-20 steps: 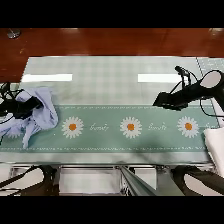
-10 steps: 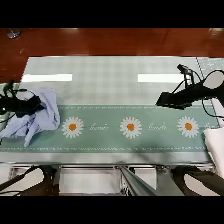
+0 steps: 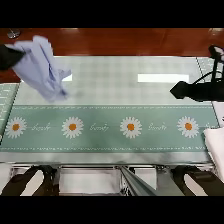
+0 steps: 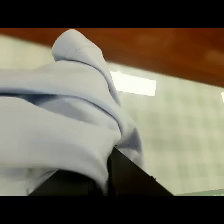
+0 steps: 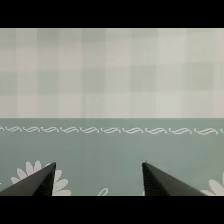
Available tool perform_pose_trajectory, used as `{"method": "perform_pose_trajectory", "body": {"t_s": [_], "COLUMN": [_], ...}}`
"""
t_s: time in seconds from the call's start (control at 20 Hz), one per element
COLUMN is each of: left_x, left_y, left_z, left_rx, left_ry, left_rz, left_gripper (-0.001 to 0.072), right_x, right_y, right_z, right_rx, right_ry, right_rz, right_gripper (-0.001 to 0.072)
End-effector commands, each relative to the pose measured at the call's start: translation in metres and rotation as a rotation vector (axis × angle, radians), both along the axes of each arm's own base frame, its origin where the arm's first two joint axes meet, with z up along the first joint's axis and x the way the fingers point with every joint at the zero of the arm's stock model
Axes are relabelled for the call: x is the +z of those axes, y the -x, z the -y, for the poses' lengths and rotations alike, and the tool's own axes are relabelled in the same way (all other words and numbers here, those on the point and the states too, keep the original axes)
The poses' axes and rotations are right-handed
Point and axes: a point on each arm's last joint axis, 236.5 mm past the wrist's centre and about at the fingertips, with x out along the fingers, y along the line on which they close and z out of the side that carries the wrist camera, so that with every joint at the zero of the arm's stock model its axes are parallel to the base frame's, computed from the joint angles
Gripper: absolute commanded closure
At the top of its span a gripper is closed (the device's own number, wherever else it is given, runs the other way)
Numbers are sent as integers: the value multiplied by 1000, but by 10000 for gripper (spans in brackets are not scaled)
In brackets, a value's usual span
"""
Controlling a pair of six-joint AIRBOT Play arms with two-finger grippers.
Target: Fold the shirts.
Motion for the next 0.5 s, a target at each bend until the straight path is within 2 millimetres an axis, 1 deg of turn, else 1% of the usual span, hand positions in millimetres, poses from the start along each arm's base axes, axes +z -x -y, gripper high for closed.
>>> {"method": "perform_pose_trajectory", "body": {"t_s": [0.0, 0.05, 0.1, 0.2, 0.3, 0.35, 0.4, 0.45], "left_x": [89, 95, 95, 85, 77, 70, 58, 38], "left_y": [33, 37, 40, 49, 56, 57, 57, 60], "left_z": [42, 55, 72, 115, 153, 169, 183, 198], "left_rx": [-98, -134, -181, -298, -378, -396, -412, -433], "left_ry": [-15, -11, 0, 26, 63, 98, 124, 144], "left_rz": [207, 225, 230, 213, 219, 213, 191, 143], "left_gripper": [687, 687, 687, 687, 687, 687, 687, 687], "right_x": [29, 35, 39, 46, 49, 50, 50, 49], "right_y": [8, 10, 12, 16, 18, 18, 19, 19], "right_z": [7, 8, 8, 8, 8, 8, 8, 8], "right_rx": [-29, -30, -31, -40, -48, -49, -49, -48], "right_ry": [13, 12, 10, 3, -5, -6, -6, -5], "right_rz": [93, 111, 125, 146, 152, 153, 152, 148], "right_gripper": [91, 91, 90, 91, 91, 91, 91, 90]}}
